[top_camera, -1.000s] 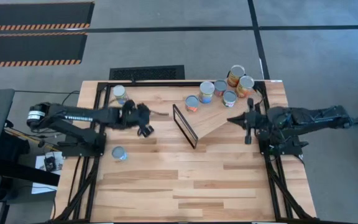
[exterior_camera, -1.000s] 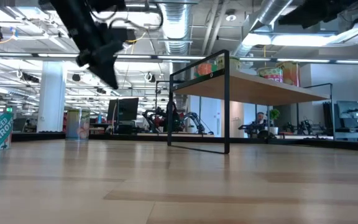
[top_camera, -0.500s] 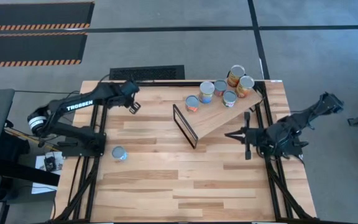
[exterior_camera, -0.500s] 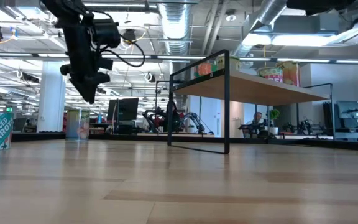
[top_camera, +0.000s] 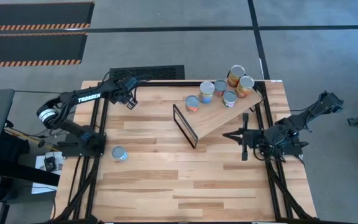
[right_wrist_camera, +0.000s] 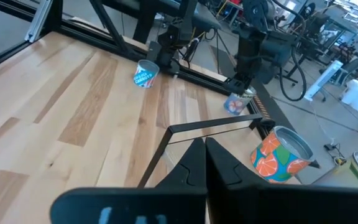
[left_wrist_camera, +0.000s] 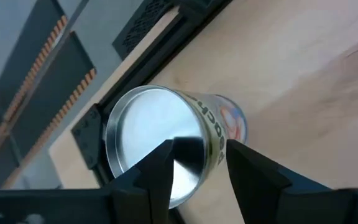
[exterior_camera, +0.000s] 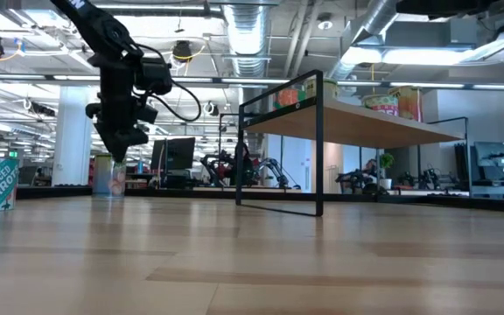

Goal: Pick and place cans onto a shelf
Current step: Put the canned peaches on the shelf aligned with the other canned peaches

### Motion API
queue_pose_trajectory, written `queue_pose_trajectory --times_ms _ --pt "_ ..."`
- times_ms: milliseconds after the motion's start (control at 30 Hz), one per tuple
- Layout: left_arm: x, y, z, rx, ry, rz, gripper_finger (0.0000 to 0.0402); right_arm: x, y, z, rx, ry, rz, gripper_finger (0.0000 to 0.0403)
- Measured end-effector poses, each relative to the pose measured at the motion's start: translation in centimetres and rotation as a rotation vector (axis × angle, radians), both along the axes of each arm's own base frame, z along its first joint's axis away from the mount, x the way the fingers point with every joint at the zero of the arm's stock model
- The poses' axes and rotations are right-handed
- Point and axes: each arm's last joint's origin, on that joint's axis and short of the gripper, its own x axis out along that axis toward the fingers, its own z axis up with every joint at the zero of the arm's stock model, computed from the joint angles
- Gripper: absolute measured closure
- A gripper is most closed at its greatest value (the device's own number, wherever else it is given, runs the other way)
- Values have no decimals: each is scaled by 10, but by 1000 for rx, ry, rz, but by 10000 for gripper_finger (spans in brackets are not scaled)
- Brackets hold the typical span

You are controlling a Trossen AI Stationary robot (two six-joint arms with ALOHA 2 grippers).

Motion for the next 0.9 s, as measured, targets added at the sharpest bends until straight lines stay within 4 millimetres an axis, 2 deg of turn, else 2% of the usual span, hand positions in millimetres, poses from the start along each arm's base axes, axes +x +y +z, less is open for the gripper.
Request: queue_pose_trajectory --times_ms 133,333,500,700,900 --pt "1 2 -4 -5 44 -21 289 0 0 0 0 1 0 396" --pt "4 -2 -2 1 79 -84 388 0 0 0 -1 1 0 396" --pt "8 -17 10 -83 21 -183 400 0 0 0 0 1 0 396" --pt "27 -60 38 -200 -115 -405 401 0 0 0 0 1 1 396" --pt "59 -129 64 -217 -255 -590 401 0 0 0 1 1 1 396"
